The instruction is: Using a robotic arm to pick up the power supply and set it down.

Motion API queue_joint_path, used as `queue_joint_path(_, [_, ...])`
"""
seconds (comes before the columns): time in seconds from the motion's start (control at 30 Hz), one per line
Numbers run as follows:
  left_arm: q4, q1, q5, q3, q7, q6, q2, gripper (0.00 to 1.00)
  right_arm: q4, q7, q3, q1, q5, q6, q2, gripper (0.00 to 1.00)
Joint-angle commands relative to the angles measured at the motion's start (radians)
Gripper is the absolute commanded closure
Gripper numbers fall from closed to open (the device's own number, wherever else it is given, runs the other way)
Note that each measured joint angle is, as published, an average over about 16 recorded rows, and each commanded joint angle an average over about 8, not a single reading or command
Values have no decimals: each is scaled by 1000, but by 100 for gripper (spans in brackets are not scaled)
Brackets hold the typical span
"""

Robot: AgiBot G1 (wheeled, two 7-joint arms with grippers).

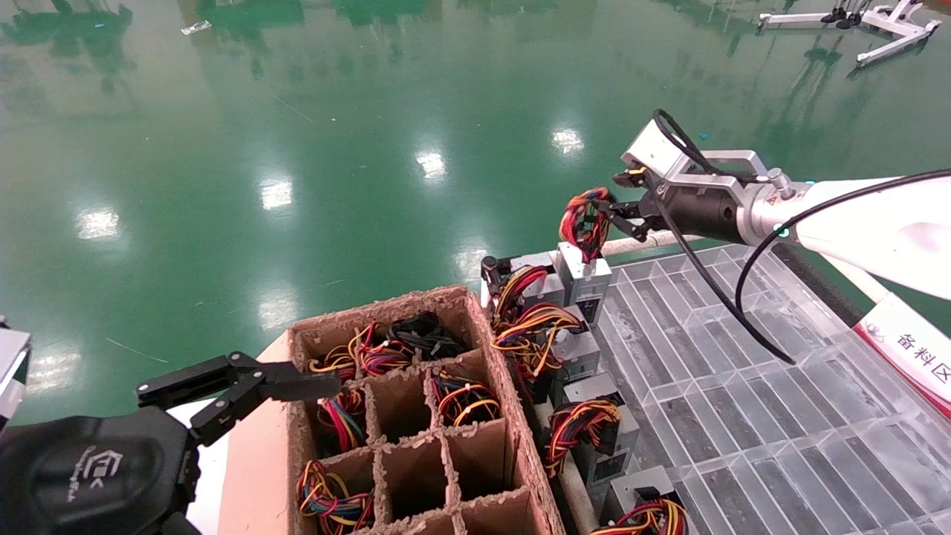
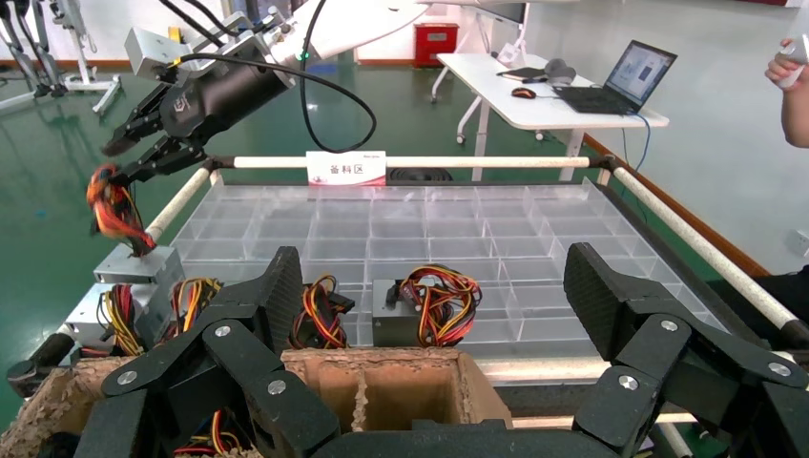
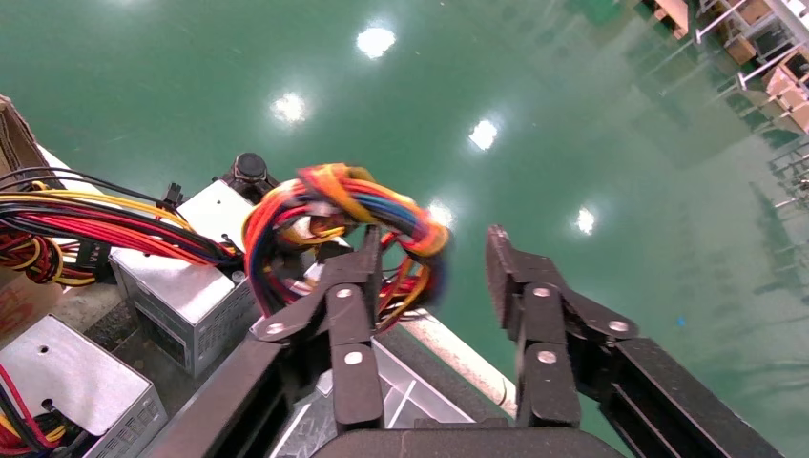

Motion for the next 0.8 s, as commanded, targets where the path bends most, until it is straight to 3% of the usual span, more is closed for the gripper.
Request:
queue_joint_path(0.03, [0,0,0,0,0,0,0,0,0,0,0,0,0,-1,0,0])
queue_joint_path(0.5, [0,0,0,0,0,0,0,0,13,5,2,-7,6,-9,7,0])
queue_joint_path(0.8, [0,0,0,0,0,0,0,0,167,73,36,-106,95,-91,80,0])
